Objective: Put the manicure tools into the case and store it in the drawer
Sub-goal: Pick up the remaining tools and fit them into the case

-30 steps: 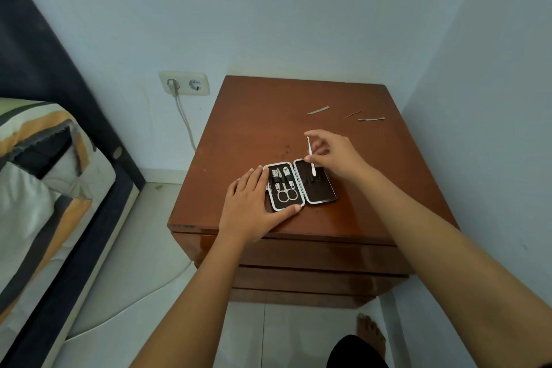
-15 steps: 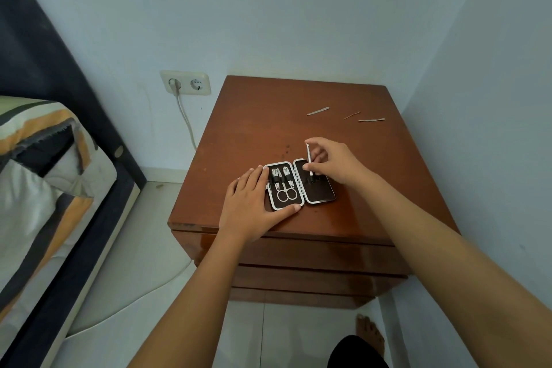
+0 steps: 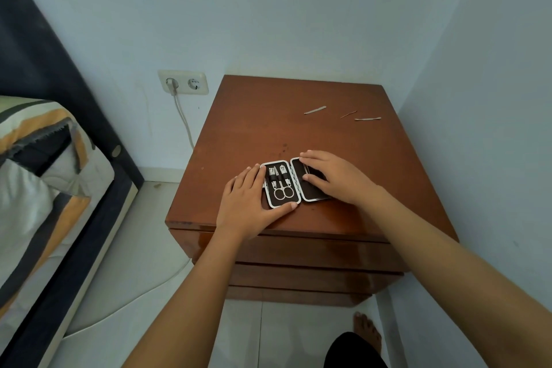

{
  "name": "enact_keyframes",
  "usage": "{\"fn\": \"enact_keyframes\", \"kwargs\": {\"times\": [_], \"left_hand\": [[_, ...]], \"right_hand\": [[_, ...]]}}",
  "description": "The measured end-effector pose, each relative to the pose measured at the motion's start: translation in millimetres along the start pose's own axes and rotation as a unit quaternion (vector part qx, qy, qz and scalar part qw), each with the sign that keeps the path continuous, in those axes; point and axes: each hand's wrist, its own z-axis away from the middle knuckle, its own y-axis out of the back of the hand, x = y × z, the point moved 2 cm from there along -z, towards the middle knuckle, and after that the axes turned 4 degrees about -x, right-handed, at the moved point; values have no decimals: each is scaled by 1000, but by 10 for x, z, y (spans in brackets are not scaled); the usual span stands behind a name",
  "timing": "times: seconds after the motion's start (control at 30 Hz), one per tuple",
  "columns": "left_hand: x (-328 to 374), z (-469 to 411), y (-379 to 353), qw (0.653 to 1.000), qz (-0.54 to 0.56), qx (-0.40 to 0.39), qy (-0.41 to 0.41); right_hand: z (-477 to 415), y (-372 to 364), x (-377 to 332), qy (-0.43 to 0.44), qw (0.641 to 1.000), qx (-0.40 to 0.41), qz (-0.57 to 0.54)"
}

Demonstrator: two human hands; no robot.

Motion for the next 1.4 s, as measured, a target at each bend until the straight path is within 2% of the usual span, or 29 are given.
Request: {"fn": "enact_keyframes", "kwargs": {"times": [0.23,0.37,0.5,0.87,1.07,1.3,1.4], "left_hand": [[3,1,6,1000,0,-2,2],[7,-10,3,1000,6,-16,-2],[-6,-41,-30,999,-6,-34,-3],[-33,-51,-60,1000,-10,-19,-5],[-22,-47,-48,1000,-9,-18,-4],[8,-27,-2,999,0,-35,1],[21,-15,20,999,-1,-44,4]], "right_hand": [[147,-119,44,-16,997,34,-67],[-149,-58,376,-101,983,91,-127],[-536,-104,618,-189,982,15,-19],[-1318,-85,762,-168,983,-50,60],[-1144,-84,670,-175,983,-27,42],[-458,-78,508,-192,981,10,9],[-177,-43,420,-207,978,18,36]]}}
